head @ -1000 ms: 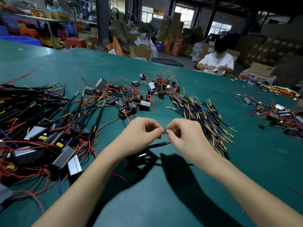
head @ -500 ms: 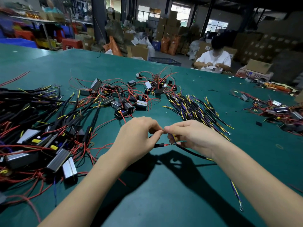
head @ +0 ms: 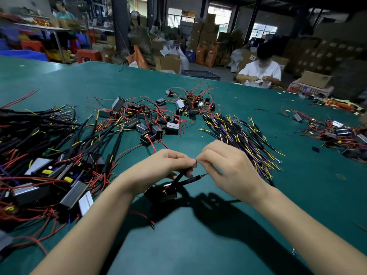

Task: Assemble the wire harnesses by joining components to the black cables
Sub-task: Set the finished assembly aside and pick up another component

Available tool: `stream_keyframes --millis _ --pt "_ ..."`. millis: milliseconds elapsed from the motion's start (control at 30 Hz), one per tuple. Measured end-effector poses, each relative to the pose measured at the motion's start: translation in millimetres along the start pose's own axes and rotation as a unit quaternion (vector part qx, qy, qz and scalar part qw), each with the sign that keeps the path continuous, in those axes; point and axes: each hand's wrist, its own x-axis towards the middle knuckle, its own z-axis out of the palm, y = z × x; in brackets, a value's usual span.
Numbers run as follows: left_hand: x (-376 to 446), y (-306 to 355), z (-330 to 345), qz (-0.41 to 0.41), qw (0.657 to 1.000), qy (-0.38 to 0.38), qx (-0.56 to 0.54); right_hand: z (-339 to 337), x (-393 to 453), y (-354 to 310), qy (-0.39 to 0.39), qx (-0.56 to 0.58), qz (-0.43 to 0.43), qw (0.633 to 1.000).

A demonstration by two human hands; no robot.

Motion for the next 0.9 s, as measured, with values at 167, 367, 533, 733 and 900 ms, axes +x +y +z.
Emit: stream_keyframes --millis 167,367,533,733,900 --pt "0 -1 13 0.135 0.958 0.100 0.231 -3 -6 -1 -0.023 0.229 0.255 0.939" --pt "-4 1 26 0.242 0.843 0.199 0.437 -7 -3 1 -0.053 0.356 0.379 0.853" --pt "-4 2 29 0.266 0.824 0.222 0.447 -9 -1 1 -0.051 0.392 0.400 0.827" --pt "-5 0 26 0.235 0.856 0.195 0.417 -6 -9 0 -0.070 0.373 0.401 0.834" --pt "0 -1 22 0.183 0.934 0.142 0.271 -4 -15 0 -0.037 0.279 0.290 0.915"
